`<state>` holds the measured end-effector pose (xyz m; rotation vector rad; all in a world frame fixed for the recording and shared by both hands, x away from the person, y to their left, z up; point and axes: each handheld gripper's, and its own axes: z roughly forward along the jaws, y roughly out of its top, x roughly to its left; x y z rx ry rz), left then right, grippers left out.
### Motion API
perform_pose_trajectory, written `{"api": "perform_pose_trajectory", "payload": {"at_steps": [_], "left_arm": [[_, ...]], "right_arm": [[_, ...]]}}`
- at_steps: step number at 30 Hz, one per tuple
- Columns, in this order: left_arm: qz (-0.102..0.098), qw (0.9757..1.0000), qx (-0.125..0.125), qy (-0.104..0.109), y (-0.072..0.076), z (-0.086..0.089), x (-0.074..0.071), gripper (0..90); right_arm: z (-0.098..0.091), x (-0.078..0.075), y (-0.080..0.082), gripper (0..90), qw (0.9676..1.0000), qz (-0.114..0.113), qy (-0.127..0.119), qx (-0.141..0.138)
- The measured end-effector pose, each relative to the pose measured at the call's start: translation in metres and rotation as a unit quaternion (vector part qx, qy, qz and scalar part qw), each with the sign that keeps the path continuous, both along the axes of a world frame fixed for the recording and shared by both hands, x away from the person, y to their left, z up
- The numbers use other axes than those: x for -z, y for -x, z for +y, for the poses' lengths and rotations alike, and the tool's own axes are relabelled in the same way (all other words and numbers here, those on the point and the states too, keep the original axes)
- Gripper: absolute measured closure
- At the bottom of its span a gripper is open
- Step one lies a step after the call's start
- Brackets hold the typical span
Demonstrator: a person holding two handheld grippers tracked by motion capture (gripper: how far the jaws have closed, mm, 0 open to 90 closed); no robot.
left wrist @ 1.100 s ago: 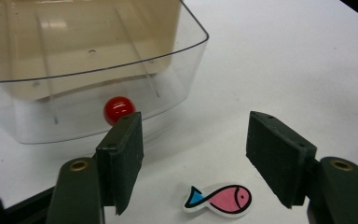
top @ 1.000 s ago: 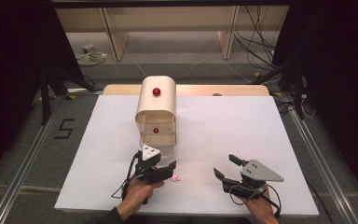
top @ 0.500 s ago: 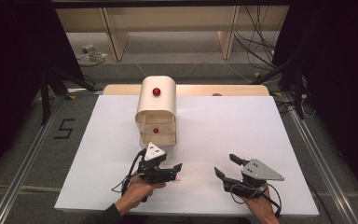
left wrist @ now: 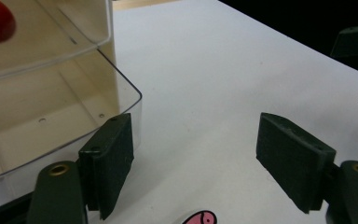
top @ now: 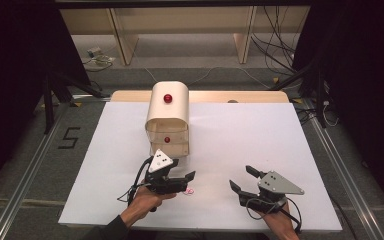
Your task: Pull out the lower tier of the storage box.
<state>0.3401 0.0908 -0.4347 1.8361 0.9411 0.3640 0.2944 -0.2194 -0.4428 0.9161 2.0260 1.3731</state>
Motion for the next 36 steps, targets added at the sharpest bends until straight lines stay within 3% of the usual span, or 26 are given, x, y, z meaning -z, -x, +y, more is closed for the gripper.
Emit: {"api": "perform_pose_trajectory", "payload": {"at_steps": [9, 15, 22, 25, 28, 36], "left_arm": [[-0.013, 0.9997, -0.014, 0.017, -0.003, 0.008, -0.005, 26.2], [-0.006, 0.9987, -0.037, 0.035, -0.009, 0.017, -0.007, 29.0], [-0.01, 0.9967, -0.065, 0.048, -0.013, 0.026, -0.008, 46.4], [-0.007, 0.996, -0.08, 0.039, -0.015, 0.03, -0.008, 54.9], [-0.006, 0.9945, -0.095, 0.043, -0.018, 0.033, -0.007, 62.4], [-0.008, 0.9933, -0.11, 0.035, -0.022, 0.038, -0.006, 77.1]], "right_arm": [[0.0, 0.0, 0.001, 30.5, 1.0, 0.001, 0.003, 0.001], [0.0, 0.0, 0.0, 30.5, 1.0, 0.0, 0.001, 0.0], [0.0, 0.0, 0.0, 30.5, 1.0, 0.0, 0.001, 0.0], [0.0, 0.0, 0.0, 30.6, 1.0, 0.002, 0.001, 0.001], [0.0, 0.0, 0.0, 30.5, 1.0, 0.0, 0.001, 0.0], [0.0, 0.0, 0.0, 30.6, 1.0, 0.0, 0.001, 0.001]]}}
